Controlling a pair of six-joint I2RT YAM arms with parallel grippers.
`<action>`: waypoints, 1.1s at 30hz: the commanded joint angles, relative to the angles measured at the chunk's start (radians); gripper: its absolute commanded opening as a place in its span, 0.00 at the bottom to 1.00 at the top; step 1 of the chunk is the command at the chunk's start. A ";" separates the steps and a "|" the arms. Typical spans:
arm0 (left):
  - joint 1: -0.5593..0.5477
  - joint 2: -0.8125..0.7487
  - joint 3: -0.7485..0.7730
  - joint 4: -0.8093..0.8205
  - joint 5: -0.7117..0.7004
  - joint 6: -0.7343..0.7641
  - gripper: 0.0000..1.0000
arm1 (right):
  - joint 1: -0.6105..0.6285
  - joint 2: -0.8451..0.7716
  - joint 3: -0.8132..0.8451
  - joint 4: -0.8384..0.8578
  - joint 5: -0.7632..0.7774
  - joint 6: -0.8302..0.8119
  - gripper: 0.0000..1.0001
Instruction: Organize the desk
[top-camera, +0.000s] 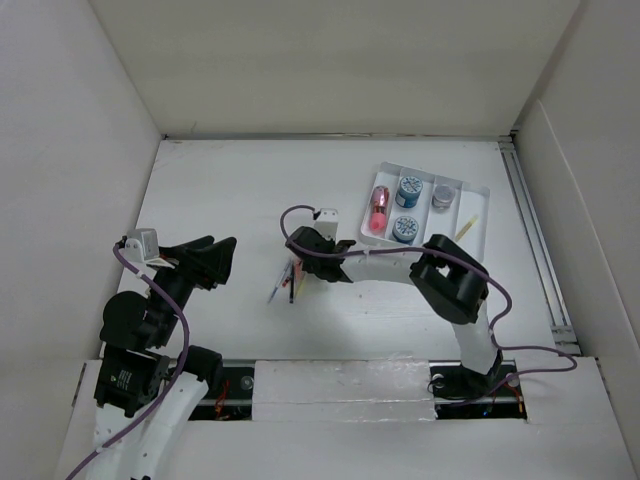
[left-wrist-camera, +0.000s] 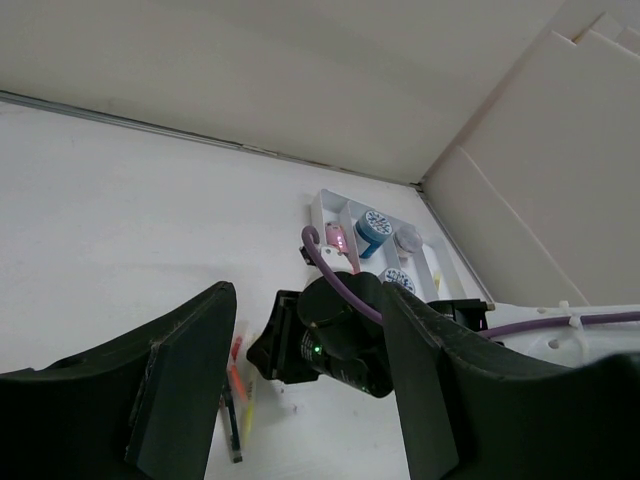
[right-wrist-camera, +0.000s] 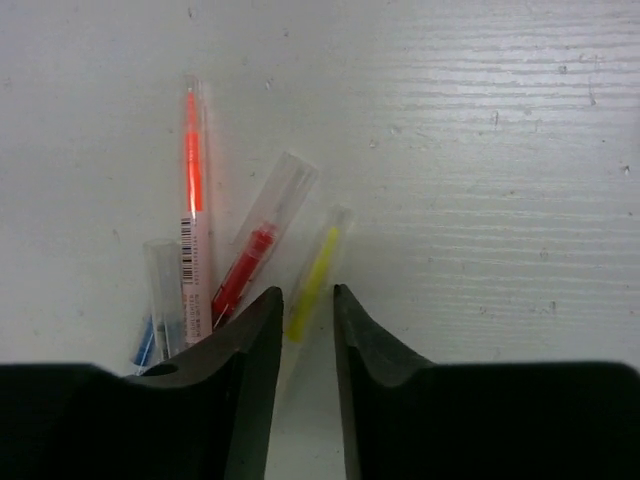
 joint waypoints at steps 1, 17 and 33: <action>-0.005 -0.008 -0.002 0.047 0.019 0.015 0.56 | -0.014 0.003 -0.027 -0.019 0.030 0.044 0.31; -0.005 -0.004 -0.003 0.047 0.019 0.015 0.56 | -0.216 -0.463 -0.317 -0.014 0.117 -0.009 0.02; -0.014 -0.021 -0.005 0.047 0.024 0.015 0.56 | -1.060 -0.582 -0.378 0.094 -0.412 -0.149 0.04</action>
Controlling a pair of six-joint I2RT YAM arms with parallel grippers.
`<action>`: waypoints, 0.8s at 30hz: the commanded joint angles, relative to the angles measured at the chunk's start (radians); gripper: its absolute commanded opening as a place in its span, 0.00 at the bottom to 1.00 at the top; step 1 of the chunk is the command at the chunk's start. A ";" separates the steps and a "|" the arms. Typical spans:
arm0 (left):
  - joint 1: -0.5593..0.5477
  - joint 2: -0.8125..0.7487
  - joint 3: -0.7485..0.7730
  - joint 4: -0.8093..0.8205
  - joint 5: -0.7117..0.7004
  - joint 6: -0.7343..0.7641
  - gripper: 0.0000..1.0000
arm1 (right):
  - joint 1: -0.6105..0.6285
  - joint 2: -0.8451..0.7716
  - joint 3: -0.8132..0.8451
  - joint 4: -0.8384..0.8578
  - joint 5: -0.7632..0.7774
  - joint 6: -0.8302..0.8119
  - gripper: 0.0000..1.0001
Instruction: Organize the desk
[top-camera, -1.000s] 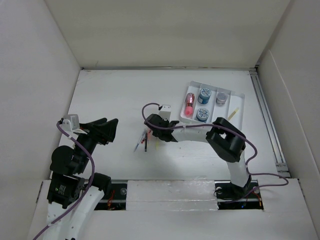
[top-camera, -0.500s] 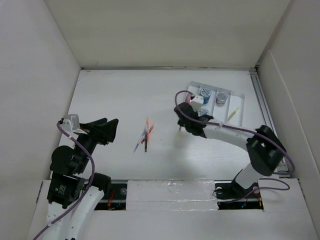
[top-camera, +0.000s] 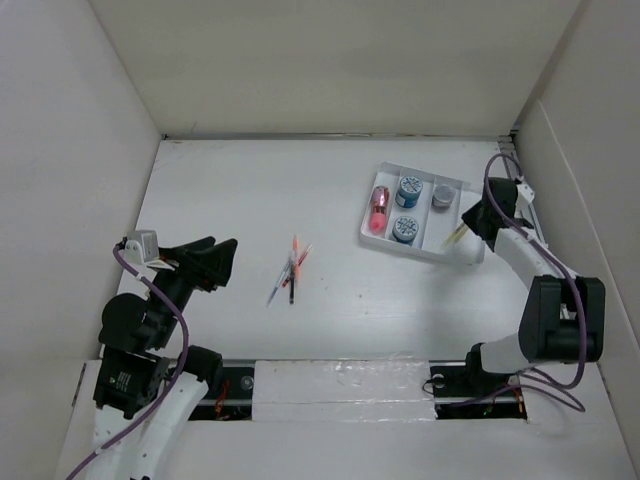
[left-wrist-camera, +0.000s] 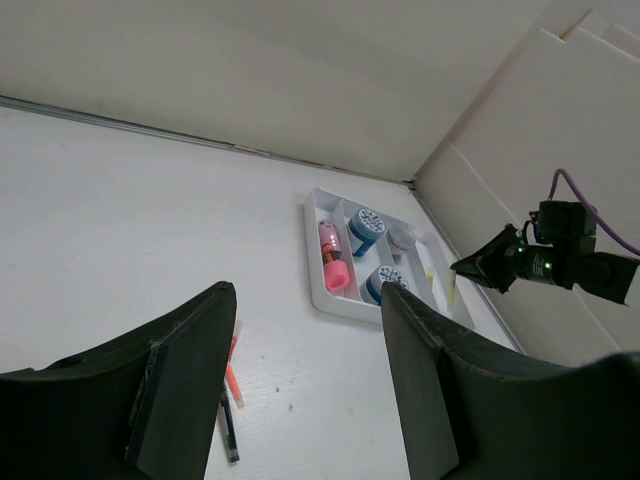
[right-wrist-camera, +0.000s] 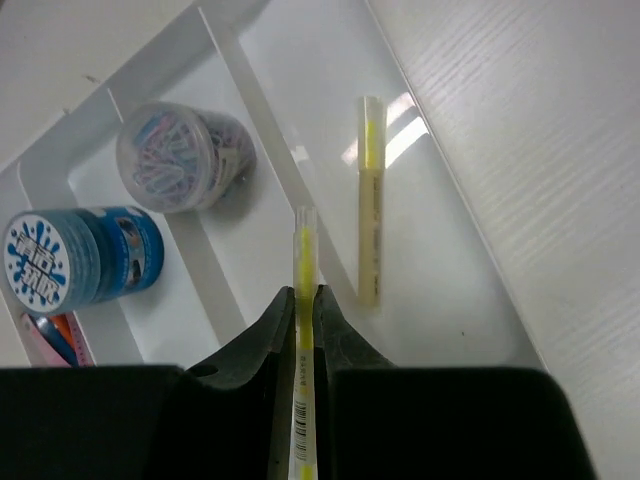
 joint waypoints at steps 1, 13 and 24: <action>-0.012 -0.015 -0.001 0.045 0.006 0.014 0.56 | -0.060 0.117 0.182 -0.029 -0.125 -0.064 0.04; -0.031 -0.022 0.000 0.047 0.003 0.014 0.56 | -0.128 0.356 0.384 -0.166 -0.078 -0.129 0.00; -0.031 -0.022 -0.001 0.045 0.006 0.014 0.56 | -0.163 0.412 0.382 -0.162 -0.081 -0.101 0.42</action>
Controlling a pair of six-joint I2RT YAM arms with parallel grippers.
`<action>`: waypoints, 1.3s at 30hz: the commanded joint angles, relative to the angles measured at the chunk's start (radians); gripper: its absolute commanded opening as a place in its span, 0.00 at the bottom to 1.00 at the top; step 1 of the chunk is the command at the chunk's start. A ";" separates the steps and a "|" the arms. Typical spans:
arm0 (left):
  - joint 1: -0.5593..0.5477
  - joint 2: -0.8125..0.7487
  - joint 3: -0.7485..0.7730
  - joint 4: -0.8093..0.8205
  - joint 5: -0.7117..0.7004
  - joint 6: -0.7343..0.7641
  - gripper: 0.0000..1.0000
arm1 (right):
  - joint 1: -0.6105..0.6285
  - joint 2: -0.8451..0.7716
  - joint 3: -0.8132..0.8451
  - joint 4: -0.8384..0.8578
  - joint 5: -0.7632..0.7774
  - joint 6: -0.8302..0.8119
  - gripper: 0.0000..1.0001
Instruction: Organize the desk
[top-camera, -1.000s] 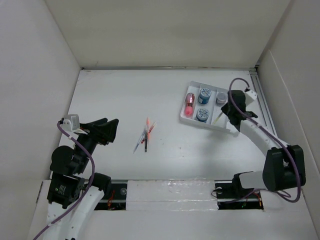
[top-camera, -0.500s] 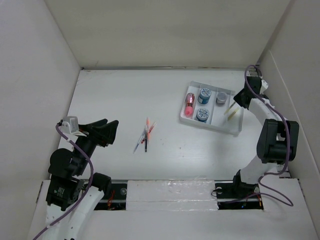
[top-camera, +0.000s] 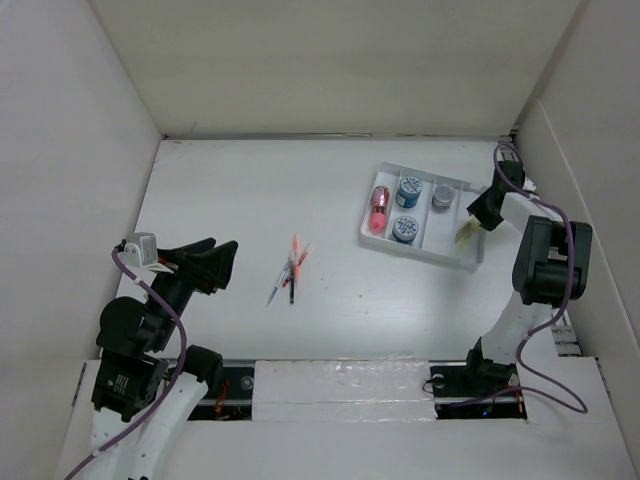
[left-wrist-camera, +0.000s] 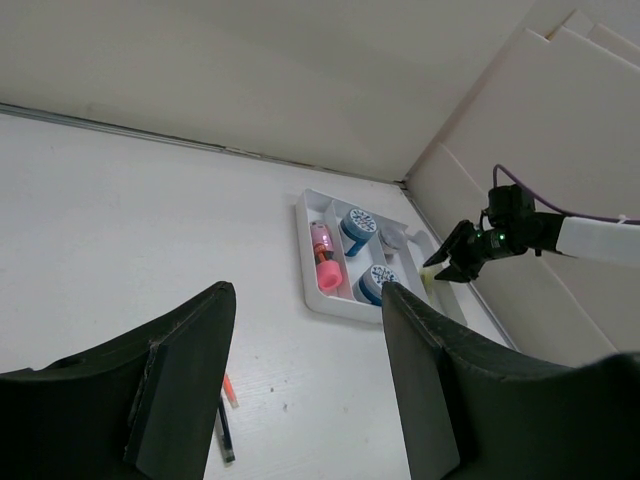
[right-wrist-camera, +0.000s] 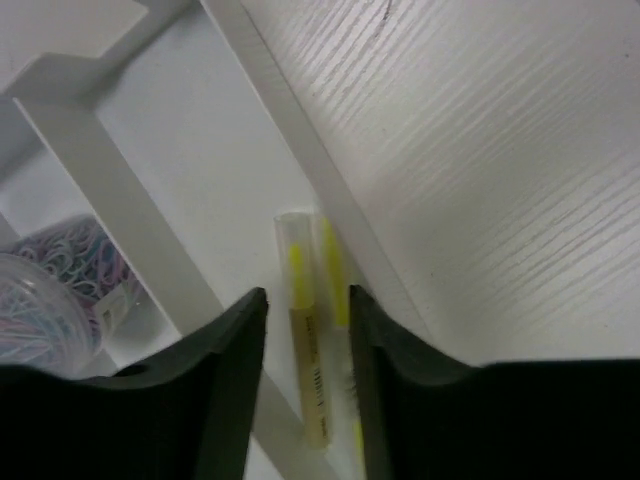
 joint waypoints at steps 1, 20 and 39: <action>-0.006 -0.002 0.000 0.047 0.009 0.014 0.56 | -0.004 -0.055 0.021 0.019 0.014 0.013 0.51; -0.006 0.056 0.002 0.026 -0.115 -0.009 0.52 | 0.741 -0.457 -0.245 0.436 0.007 0.053 0.00; 0.036 0.304 -0.003 0.058 -0.028 0.025 0.09 | 1.124 -0.006 -0.030 0.400 0.006 -0.023 0.13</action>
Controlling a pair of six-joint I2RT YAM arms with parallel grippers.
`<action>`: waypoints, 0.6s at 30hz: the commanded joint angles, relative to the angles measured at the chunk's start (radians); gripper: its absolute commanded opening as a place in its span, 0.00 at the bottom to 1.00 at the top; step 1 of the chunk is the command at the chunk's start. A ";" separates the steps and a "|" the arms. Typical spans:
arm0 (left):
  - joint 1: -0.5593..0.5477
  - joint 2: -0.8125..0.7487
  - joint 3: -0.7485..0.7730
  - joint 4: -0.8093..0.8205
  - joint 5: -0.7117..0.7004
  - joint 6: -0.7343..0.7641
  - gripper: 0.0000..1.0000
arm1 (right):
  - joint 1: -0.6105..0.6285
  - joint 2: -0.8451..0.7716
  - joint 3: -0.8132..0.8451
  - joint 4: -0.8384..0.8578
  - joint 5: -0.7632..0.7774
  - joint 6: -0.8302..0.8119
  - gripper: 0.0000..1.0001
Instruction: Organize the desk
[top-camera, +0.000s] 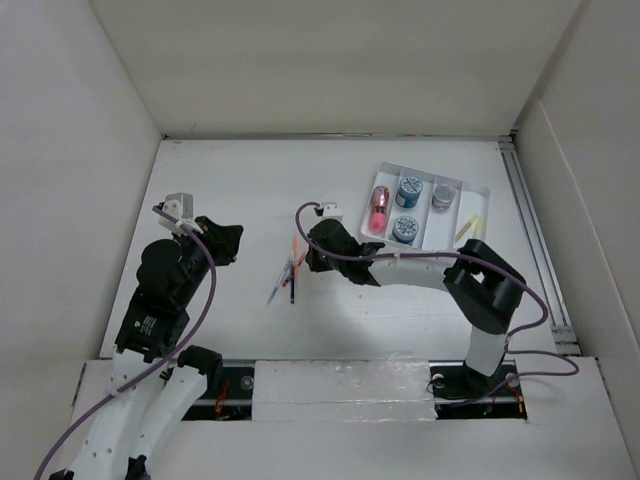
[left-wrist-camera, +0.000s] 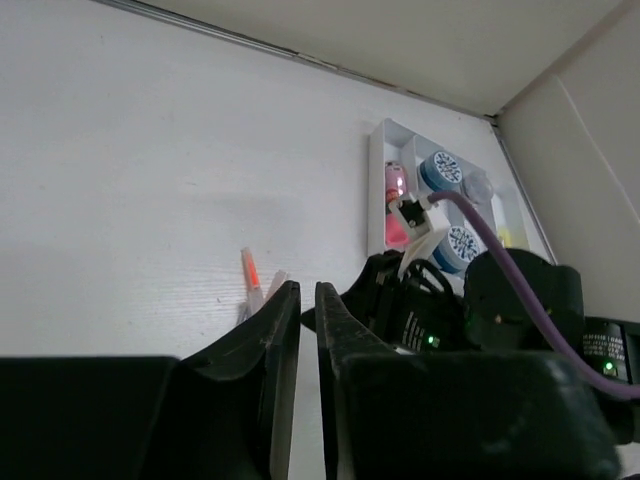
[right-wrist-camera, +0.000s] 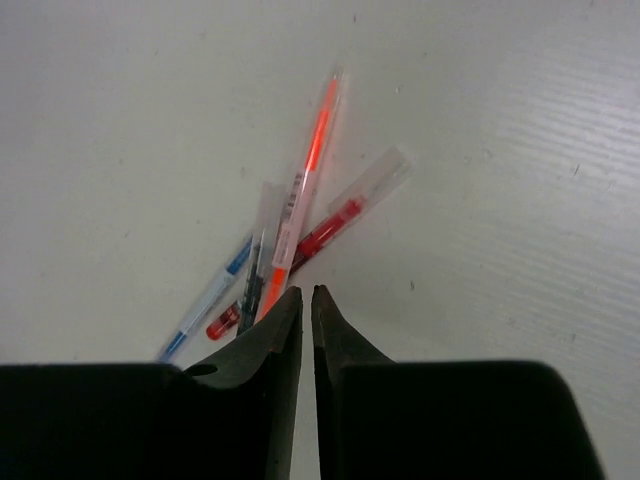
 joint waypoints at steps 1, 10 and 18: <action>0.006 0.013 -0.002 0.047 0.004 0.017 0.10 | -0.030 0.009 0.091 -0.013 -0.096 -0.050 0.15; 0.006 0.087 -0.006 0.111 -0.037 -0.022 0.34 | -0.052 -0.166 0.026 -0.013 -0.051 -0.185 0.40; 0.006 0.191 0.064 0.310 -0.111 -0.020 0.47 | -0.042 -0.212 -0.065 0.099 -0.076 -0.165 0.36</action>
